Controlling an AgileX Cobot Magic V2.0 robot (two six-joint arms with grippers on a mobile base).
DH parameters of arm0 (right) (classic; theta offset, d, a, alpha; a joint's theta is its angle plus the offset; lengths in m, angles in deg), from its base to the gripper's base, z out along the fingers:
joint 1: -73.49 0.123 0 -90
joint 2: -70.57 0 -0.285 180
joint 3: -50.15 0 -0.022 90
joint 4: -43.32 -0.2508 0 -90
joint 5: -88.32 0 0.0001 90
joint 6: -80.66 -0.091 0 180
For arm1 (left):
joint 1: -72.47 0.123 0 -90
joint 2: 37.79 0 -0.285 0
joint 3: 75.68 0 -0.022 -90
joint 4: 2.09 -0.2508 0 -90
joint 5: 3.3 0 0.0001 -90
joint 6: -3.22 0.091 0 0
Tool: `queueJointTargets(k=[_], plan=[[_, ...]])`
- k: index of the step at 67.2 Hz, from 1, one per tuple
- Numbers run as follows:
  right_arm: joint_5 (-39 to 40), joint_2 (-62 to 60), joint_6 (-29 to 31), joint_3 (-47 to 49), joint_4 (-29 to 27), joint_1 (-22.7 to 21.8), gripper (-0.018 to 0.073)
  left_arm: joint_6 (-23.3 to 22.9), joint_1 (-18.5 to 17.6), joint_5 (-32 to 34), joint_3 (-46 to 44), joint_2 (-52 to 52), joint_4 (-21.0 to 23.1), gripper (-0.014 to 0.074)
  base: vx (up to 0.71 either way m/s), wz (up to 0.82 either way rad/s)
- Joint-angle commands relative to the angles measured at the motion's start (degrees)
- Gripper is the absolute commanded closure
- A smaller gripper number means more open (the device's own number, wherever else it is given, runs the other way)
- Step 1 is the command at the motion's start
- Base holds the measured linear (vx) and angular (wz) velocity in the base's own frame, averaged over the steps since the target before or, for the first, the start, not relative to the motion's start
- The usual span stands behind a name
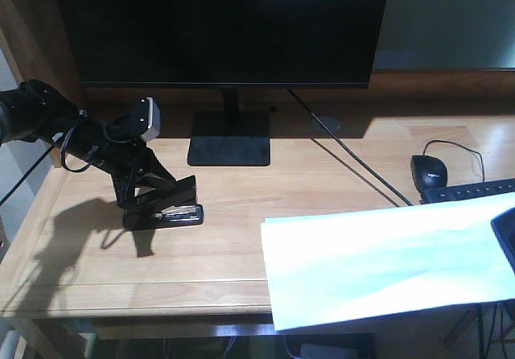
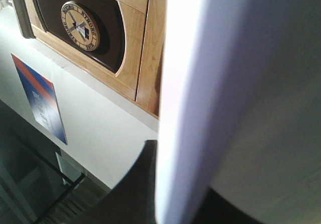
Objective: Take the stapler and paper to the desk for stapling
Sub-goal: 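Set the stapler down near the monitor stand and hold it, then swing the white paper with the right gripper over the desk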
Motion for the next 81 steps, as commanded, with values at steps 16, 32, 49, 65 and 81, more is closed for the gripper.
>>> queueJointTargets(k=[16, 32, 49, 65, 81], plan=[[3.57, 0.17, 3.49, -1.25, -0.13, 0.02, 0.0564, -0.54, -0.18, -0.92, -1.39, -3.42, 3.15, 0.0604, 0.00, 0.00], [4.62, 0.17, 6.14, -1.05, 9.09, 0.02, 0.0562, -0.54, -0.18, -0.92, -1.39, -3.42, 3.15, 0.0604, 0.00, 0.00], [2.14, 0.60, -1.41, 4.63, 29.90, 0.02, 0.0561, -0.54, -0.18, -0.92, -1.39, -3.42, 3.15, 0.0604, 0.00, 0.00], [1.88, 3.40, -11.10, 14.87, 53.29, 0.02, 0.0561, -0.54, -0.18, -0.92, -1.39, -3.42, 3.15, 0.0604, 0.00, 0.00], [3.38, 9.09, -15.74, 22.84, 63.31, 0.02, 0.0561, -0.54, -0.18, -0.92, -1.39, -3.42, 3.15, 0.0604, 0.00, 0.00]])
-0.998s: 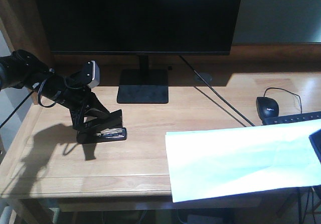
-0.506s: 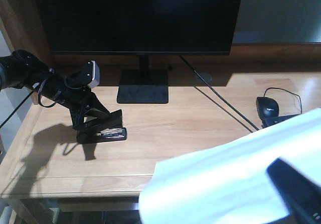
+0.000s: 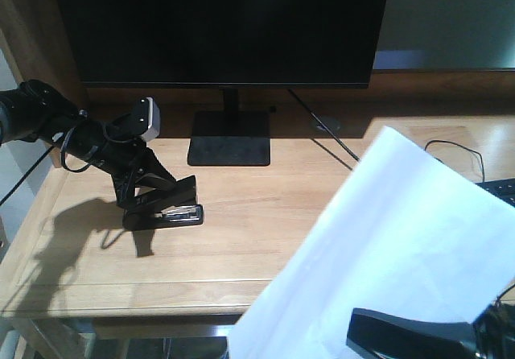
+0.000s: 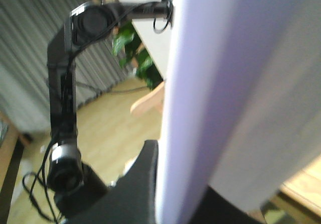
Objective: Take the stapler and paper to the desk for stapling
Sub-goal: 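Swing the white paper with the right gripper over the desk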
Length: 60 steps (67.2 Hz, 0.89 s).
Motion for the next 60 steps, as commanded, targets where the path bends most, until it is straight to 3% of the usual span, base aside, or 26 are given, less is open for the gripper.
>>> queueJointTargets(k=[1, 41, 60], plan=[[2.31, 3.51, -1.87, 4.63, 1.32, 0.02, 0.0561, -0.54, -0.18, -0.92, -1.39, -3.42, 3.15, 0.0604, 0.00, 0.00], [5.16, 28.48, -1.51, 16.90, 5.55, 0.33, 0.0561, -0.54, -0.18, -0.92, -1.39, -3.42, 3.15, 0.0603, 0.00, 0.00], [-0.30, 37.65, -2.17, 24.75, 6.27, 13.39, 0.0561, -0.54, -0.18, -0.92, -1.39, -3.42, 3.15, 0.0603, 0.00, 0.00]])
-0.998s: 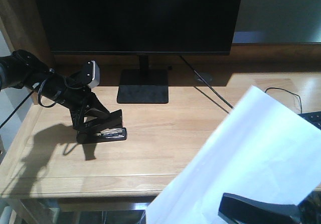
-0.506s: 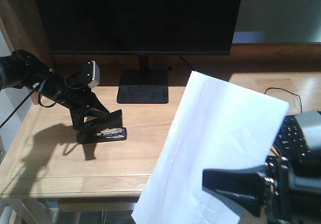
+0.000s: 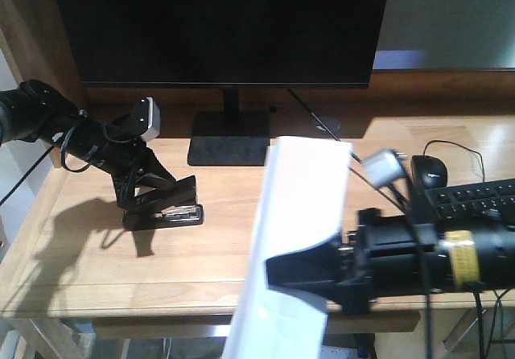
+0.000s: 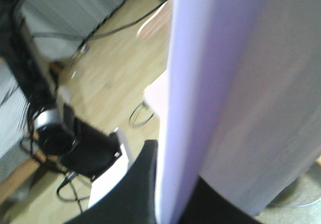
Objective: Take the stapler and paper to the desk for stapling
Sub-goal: 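Swing the white paper with the right gripper over the desk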
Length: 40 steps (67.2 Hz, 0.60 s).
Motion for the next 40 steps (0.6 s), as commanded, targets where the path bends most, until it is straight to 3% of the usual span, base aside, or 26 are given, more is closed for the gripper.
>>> queueJointTargets(k=[1, 40], plan=[[-1.87, 1.72, -0.34, 4.77, -3.00, 4.37, 0.0561, -0.54, -0.18, -0.87, -1.39, -3.42, 3.15, 0.0603, 0.00, 0.00], [-32.92, 18.98, -6.99, 7.86, -3.18, 5.25, 0.0561, -0.54, -0.18, -0.87, -1.39, -3.42, 3.15, 0.0604, 0.00, 0.00]])
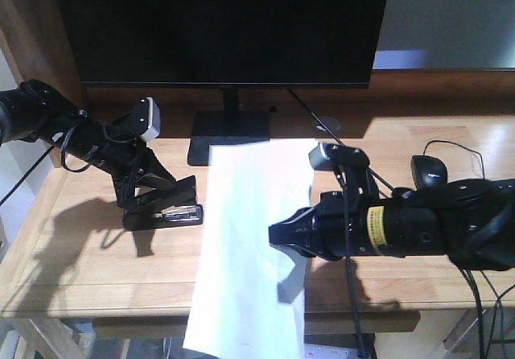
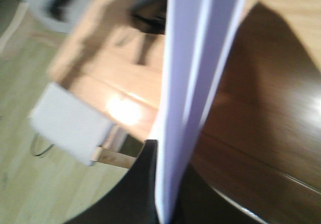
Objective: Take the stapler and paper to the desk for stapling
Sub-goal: 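Swing the white paper with the right gripper over the desk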
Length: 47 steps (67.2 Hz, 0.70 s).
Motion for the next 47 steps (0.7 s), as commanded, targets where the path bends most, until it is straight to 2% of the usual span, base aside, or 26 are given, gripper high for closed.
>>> queueJointTargets(k=[1, 18, 47], plan=[[-3.34, 2.20, -0.48, 1.53, -2.16, -0.03, 0.0561, -0.54, -0.18, -0.87, -1.39, -3.42, 3.15, 0.0604, 0.00, 0.00], [-3.91, 9.65, -0.32, 2.11, -3.95, -0.03, 0.0561, -0.54, -0.18, -0.87, -1.39, -3.42, 3.15, 0.0604, 0.00, 0.00], [-5.07, 13.23, -0.85, 8.23, -5.57, -0.03, 0.0561, -0.54, -0.18, -0.87, -1.39, -3.42, 3.15, 0.0604, 0.00, 0.00]])
